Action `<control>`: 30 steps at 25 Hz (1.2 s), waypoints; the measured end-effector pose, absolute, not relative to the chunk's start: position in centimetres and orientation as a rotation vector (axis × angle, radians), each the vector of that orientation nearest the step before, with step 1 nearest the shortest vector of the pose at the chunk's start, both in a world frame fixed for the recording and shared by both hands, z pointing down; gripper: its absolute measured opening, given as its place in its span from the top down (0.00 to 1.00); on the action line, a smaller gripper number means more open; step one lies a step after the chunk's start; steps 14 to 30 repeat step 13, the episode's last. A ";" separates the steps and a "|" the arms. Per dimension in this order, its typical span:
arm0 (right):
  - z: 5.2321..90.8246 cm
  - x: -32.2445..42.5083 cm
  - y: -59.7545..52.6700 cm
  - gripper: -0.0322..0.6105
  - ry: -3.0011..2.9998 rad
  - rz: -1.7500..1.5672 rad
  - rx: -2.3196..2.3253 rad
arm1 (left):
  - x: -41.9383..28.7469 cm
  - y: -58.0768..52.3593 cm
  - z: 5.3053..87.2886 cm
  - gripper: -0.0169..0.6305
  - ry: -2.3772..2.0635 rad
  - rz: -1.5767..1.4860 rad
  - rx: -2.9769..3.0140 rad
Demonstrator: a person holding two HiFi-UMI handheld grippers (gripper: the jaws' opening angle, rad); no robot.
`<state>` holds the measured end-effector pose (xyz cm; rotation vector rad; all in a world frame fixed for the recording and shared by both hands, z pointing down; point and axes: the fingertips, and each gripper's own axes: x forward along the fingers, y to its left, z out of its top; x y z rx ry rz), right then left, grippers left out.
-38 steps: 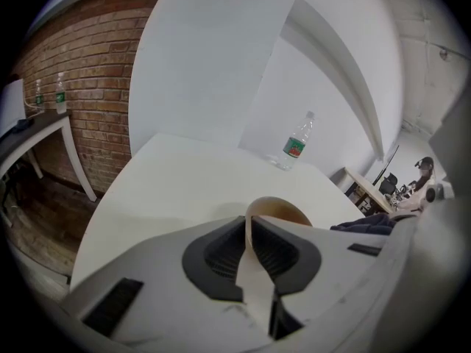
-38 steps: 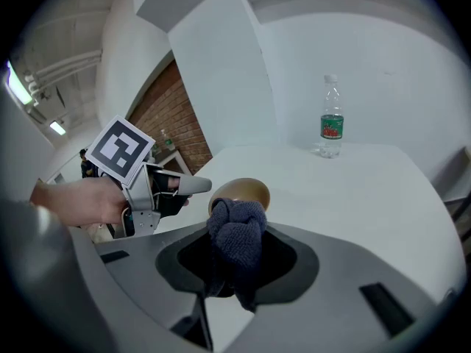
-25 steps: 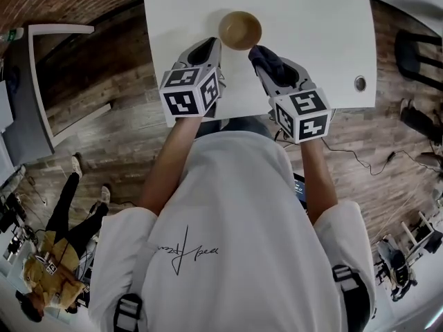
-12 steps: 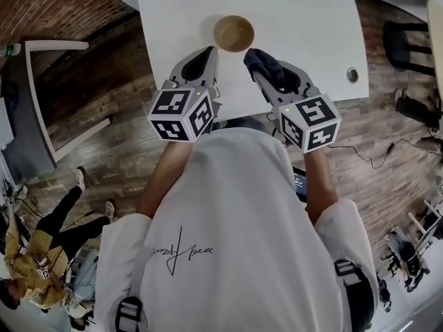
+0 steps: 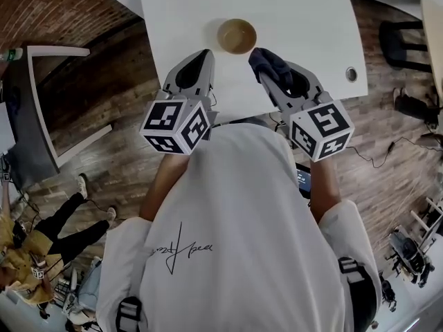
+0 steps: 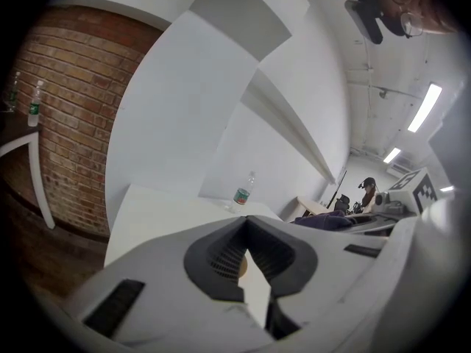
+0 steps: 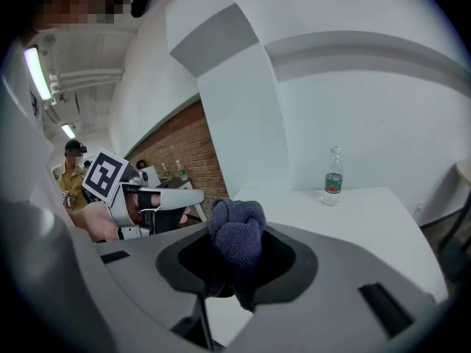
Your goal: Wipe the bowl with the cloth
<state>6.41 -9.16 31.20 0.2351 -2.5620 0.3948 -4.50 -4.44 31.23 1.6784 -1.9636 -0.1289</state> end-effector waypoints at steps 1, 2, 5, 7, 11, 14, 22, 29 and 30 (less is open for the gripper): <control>30.9 6.4 -9.0 0.76 -2.567 0.396 0.235 | -4.6 -4.2 31.0 0.99 -1.965 -0.130 1.682; 30.7 6.3 -8.8 0.76 -2.572 0.397 0.235 | -4.6 -4.1 30.8 0.99 -1.968 -0.129 1.688; 30.3 6.2 -8.5 0.76 -2.579 0.393 0.231 | -4.5 -3.8 30.3 0.99 -1.980 -0.117 1.712; 30.1 6.2 -8.4 0.76 -2.582 0.397 0.227 | -4.4 -3.7 30.1 0.99 -1.984 -0.103 1.725; 29.9 6.0 -8.4 0.76 -2.586 0.393 0.226 | -4.2 -3.8 30.0 0.99 -1.977 -0.093 1.739; 29.7 5.9 -8.5 0.76 -2.589 0.389 0.222 | -4.3 -3.9 29.9 0.99 -1.974 -0.096 1.742; 29.7 5.9 -8.5 0.76 -2.589 0.389 0.222 | -4.3 -3.9 29.9 0.99 -1.974 -0.096 1.742; 29.7 5.9 -8.5 0.76 -2.589 0.389 0.222 | -4.3 -3.9 29.9 0.99 -1.974 -0.096 1.742; 29.7 5.9 -8.5 0.76 -2.589 0.389 0.222 | -4.3 -3.9 29.9 0.99 -1.974 -0.096 1.742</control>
